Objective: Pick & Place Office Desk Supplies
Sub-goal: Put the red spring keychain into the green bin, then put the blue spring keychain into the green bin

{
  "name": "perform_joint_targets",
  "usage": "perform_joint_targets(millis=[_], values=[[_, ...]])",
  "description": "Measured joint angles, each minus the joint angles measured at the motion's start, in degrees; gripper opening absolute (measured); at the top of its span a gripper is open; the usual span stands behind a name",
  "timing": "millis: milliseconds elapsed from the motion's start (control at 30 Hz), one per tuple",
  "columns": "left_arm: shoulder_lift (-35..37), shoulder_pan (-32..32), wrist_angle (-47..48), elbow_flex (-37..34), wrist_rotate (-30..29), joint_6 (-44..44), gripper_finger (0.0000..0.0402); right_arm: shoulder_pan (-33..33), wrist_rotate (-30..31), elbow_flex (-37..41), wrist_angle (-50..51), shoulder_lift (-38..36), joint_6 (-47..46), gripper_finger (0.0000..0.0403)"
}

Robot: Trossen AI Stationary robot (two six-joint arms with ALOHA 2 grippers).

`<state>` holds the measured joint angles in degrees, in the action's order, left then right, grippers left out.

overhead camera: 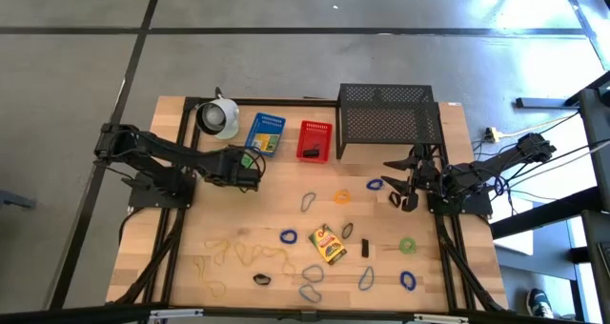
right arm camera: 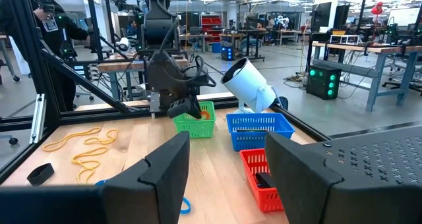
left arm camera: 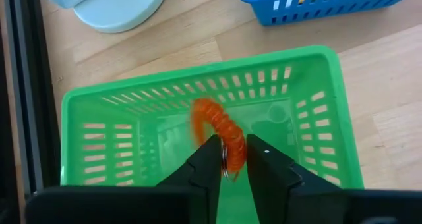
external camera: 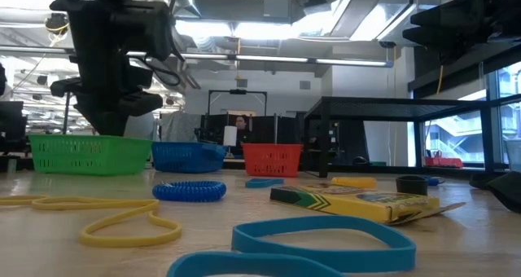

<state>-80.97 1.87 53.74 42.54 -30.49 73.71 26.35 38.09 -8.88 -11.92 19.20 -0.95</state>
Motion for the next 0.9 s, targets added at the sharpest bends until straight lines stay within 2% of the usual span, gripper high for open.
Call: perform_joint_targets(millis=[367,667,800,900], values=[[0.0,0.0,1.5,0.1,-0.5,-1.5,0.0101,0.0,0.0,0.0,0.0,0.0,0.0,0.0201],[0.0,0.4,12.2,6.2,-0.6,-0.5,0.0128,0.0,0.0,0.0,0.0,0.0,0.0,0.0201],[0.0,2.3,11.0,9.9,-0.7,-2.0,0.013,0.0,0.0,0.0,0.0,0.0,0.0,0.0201],[0.0,5.1,4.2,11.4,-1.6,-5.1,0.0125,0.0,0.0,0.0,0.0,0.0,0.0,0.0201]])
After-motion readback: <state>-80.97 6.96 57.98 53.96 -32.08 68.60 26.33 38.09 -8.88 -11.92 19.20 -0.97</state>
